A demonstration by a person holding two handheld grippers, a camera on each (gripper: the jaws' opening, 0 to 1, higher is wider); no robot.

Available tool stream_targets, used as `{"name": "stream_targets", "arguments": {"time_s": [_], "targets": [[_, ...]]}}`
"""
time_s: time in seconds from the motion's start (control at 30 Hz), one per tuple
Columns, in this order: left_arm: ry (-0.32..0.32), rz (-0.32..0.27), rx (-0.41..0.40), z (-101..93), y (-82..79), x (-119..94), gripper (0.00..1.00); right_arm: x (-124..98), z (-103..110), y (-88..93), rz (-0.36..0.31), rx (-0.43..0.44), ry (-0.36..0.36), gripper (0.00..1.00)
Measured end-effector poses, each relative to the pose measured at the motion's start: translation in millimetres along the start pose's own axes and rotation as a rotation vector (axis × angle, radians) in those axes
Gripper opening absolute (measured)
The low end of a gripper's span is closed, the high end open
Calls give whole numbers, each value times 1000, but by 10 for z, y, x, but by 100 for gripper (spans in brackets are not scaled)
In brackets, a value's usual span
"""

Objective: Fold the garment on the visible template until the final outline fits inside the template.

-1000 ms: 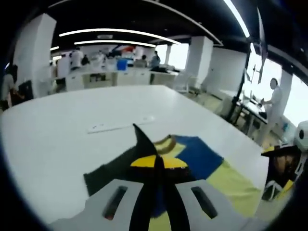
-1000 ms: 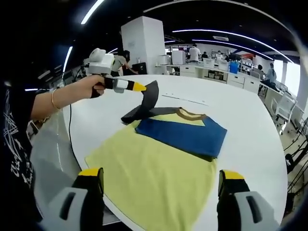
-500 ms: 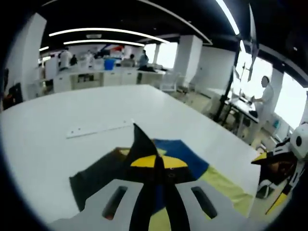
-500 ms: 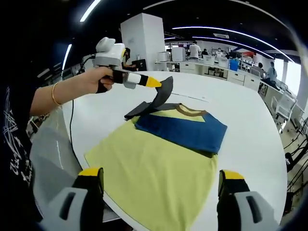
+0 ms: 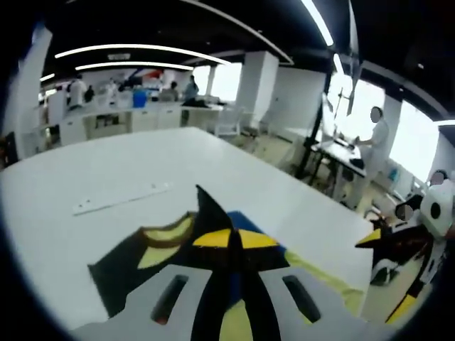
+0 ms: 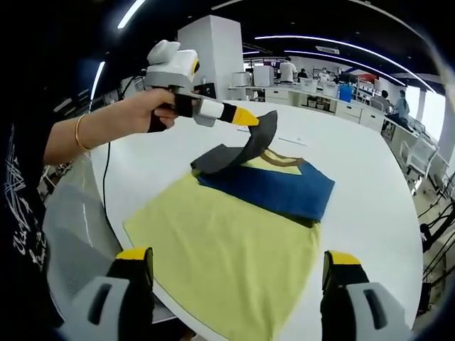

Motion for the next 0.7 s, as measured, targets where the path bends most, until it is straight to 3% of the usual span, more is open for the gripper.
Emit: {"name": "stream_targets", "arguments": {"time_s": [0.27, 0.53, 0.7], "targets": [[124, -37, -12, -185, 8, 100, 0, 0, -18, 47, 16, 5, 5, 99], [178, -25, -57, -277, 151, 236, 0, 9, -34, 70, 13, 18, 7, 99], [193, 8, -43, -333, 249, 336, 0, 0, -61, 121, 21, 28, 13, 99]]}}
Point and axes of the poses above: the point that each gripper's makers call its tool centre point, and the gripper's own axes: x roughly forward along the fingers, z roughly to its left, y roughly out of its underside, the point moved 10 cm from there along -x, roughly backward along the fingers, and after that the axes turned 5 degrees about y, right-handed, at the moved point
